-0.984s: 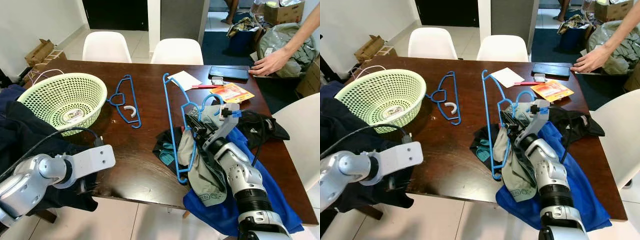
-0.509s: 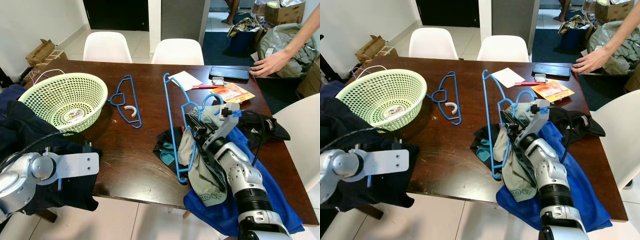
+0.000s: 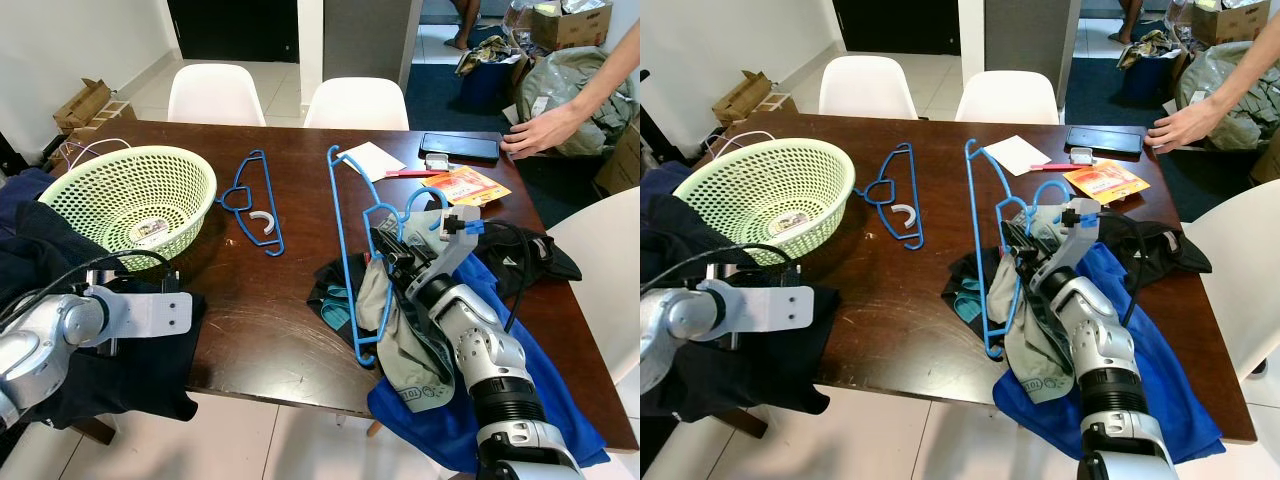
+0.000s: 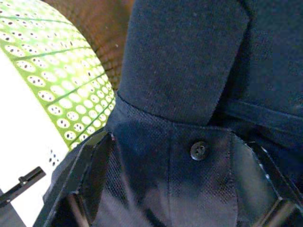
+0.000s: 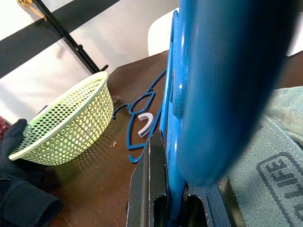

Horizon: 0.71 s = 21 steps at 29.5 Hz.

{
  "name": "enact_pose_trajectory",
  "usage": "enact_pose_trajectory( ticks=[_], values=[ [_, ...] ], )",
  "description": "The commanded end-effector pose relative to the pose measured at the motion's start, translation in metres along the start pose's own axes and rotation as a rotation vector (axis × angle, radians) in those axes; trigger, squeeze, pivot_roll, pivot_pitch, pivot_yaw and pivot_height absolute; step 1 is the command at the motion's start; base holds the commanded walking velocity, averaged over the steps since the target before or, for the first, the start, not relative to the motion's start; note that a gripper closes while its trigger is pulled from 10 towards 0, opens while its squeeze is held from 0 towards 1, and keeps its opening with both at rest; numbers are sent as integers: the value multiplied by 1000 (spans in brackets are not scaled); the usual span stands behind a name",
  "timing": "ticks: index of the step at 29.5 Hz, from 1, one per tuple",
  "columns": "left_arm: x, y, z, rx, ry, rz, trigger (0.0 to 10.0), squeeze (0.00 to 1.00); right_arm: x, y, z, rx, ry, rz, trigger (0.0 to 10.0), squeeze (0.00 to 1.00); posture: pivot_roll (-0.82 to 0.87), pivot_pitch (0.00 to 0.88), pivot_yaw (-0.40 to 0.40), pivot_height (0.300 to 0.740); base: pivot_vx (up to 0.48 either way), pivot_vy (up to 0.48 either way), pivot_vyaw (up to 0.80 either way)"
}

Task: Hang hanger

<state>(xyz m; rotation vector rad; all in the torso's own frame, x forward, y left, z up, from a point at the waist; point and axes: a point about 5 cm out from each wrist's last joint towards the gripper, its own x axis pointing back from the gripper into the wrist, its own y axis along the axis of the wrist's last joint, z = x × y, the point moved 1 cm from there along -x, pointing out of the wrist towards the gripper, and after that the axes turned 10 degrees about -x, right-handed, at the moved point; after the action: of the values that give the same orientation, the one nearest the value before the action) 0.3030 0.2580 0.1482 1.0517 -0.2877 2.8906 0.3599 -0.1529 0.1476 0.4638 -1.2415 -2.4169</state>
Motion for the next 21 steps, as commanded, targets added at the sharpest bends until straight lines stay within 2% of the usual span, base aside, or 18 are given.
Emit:
enact_pose_trajectory(
  ticks=[1,2,3,14,15,16,17,18,19,21],
  values=[
    [-5,1,-5,-2,-4,-3,3098,0,2,-7,-2,-6,-16,17,10000,0,42,90,46,740,0,0,0],
    [-6,1,-5,0,3,-5,1765,0,2,-7,-2,-6,-16,17,10000,0,42,90,46,740,0,0,0],
    [-7,2,-4,1,14,-10,1255,0,2,-7,-2,-5,-15,17,10000,0,42,90,46,740,0,0,0],
    [-8,6,7,14,74,-39,1294,0,1,-6,-2,-6,-14,16,10000,0,42,89,44,740,0,0,0],
    [-6,10,13,61,102,-67,1294,0,1,-6,-1,-7,-14,16,10000,0,45,88,44,740,0,0,0],
    [-6,10,13,61,102,-67,1294,0,1,-6,-1,-7,-14,16,10000,0,45,88,44,740,0,0,0],
    [-2,20,25,180,146,-147,1137,0,1,-6,-1,-8,-13,15,10000,0,47,87,44,740,0,0,0],
    [-2,20,25,180,146,-147,1137,0,1,-6,-1,-8,-13,15,10000,0,47,87,44,740,0,0,0],
    [8,36,44,322,202,-271,1020,0,1,-6,-2,-10,-13,14,10000,0,49,87,44,740,0,0,0],
    [8,36,44,322,202,-271,1020,0,1,-6,-2,-10,-13,14,10000,0,49,87,44,740,0,0,0]
  ],
)
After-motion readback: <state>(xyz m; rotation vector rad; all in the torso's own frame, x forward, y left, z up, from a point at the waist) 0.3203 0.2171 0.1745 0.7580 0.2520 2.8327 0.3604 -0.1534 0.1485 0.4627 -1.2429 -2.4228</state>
